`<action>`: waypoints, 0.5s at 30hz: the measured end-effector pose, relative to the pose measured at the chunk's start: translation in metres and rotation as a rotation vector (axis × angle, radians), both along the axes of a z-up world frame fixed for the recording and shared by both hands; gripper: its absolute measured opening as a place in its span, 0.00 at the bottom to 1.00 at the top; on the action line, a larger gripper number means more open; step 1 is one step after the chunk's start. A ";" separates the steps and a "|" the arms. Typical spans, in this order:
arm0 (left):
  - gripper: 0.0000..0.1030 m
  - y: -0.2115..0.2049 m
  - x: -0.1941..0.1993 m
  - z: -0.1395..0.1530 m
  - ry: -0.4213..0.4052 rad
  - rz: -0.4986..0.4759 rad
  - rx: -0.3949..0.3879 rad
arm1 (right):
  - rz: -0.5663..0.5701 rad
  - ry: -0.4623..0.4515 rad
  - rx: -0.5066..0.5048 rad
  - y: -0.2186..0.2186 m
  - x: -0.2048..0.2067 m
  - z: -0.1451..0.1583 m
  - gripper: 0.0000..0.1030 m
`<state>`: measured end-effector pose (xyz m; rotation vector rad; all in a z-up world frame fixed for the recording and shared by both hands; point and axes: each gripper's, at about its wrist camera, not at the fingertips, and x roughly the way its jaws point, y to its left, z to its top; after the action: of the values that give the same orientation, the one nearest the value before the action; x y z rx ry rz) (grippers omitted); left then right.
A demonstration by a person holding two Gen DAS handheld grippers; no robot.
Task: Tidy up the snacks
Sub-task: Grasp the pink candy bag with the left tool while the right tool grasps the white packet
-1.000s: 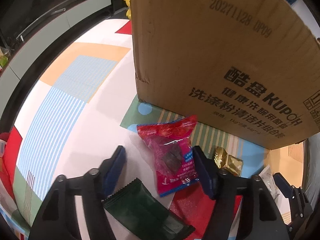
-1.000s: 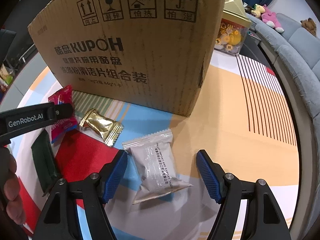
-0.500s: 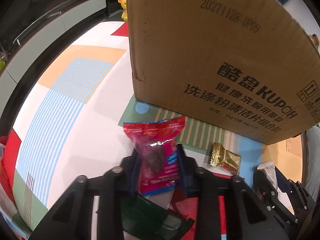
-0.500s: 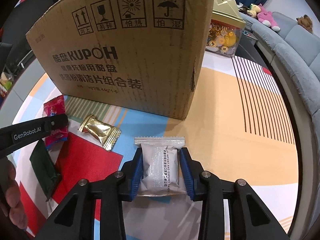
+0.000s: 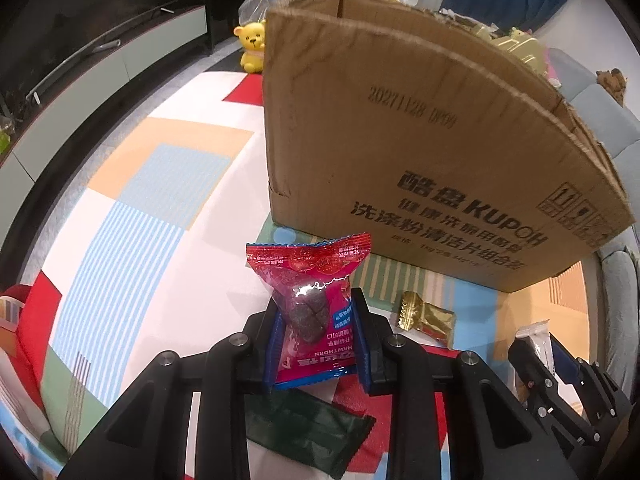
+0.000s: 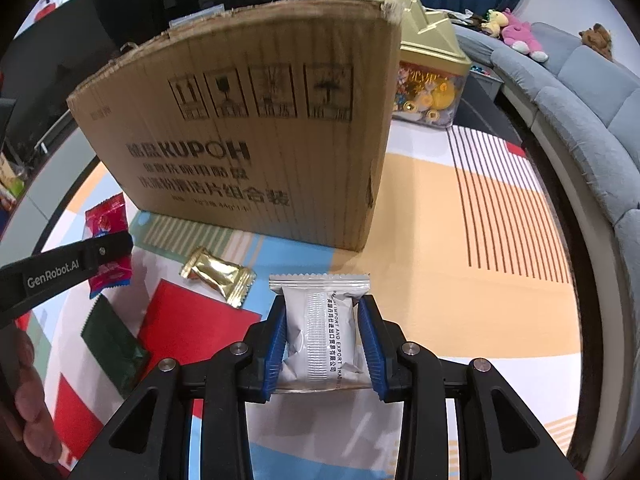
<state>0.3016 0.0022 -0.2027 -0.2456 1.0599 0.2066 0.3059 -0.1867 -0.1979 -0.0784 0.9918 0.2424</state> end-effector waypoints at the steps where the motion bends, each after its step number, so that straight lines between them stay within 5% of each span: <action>1: 0.29 0.000 -0.002 0.002 -0.004 0.000 0.000 | -0.002 -0.004 0.003 0.000 -0.001 0.003 0.35; 15: 0.29 -0.002 -0.027 0.048 -0.061 -0.007 -0.002 | -0.007 -0.071 0.023 0.003 -0.015 0.038 0.35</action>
<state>0.2742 -0.0002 -0.1552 -0.2482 1.0003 0.1905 0.2911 -0.1835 -0.1594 -0.0623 0.9180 0.2435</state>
